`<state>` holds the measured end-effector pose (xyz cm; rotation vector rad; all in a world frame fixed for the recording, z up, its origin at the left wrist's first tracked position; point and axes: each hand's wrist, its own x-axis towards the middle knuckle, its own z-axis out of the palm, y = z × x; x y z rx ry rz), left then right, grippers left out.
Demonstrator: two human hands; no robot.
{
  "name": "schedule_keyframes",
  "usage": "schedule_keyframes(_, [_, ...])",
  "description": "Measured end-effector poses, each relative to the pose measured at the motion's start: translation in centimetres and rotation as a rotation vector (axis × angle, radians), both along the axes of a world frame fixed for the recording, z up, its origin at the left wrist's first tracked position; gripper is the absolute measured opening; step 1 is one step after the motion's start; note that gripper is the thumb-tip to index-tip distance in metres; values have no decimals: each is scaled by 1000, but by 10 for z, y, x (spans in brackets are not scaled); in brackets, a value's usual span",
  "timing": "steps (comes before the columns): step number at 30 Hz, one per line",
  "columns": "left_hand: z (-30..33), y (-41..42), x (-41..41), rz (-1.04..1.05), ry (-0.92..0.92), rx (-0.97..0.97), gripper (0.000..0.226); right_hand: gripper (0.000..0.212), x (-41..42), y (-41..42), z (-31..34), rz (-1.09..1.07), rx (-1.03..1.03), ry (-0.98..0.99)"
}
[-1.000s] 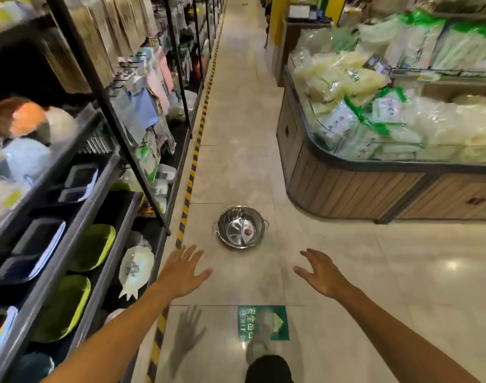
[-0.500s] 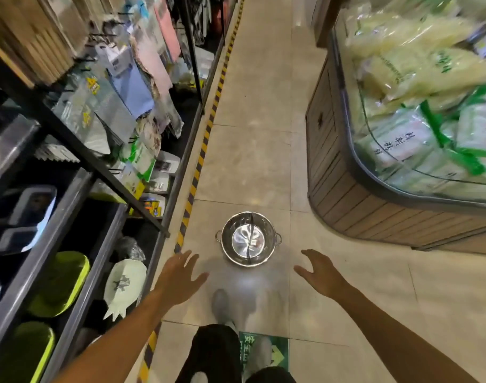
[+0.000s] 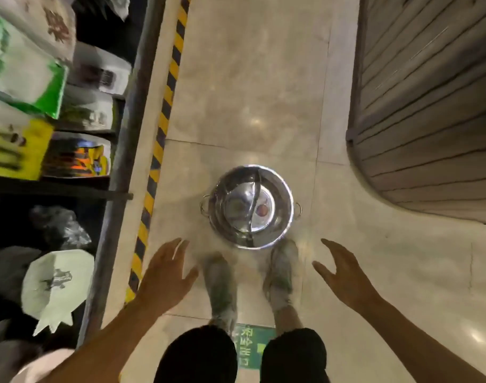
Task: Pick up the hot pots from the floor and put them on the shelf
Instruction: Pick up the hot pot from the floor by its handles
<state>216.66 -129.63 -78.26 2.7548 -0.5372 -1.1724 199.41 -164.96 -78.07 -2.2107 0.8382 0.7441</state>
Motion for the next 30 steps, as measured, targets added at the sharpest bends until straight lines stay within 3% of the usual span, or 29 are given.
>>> schedule_keyframes(8, [-229,-11,16,74,49,23,77,73,29,-18,-225,-54,57,37])
schedule_keyframes(14, [-338,-36,54,311,41,-16,104,102,63,-27,-335,-231,66,-53])
schedule_keyframes(17, [-364,-56,70,466,-11,-103,119,105,71,-33,-373,-316,23,-117])
schedule_keyframes(23, [-395,-73,75,560,-64,-207,108,100,72,-44,-403,-338,9,-156])
schedule_keyframes(30, [-349,-57,72,536,-94,-270,106,84,64,-47,-355,-363,-7,-239])
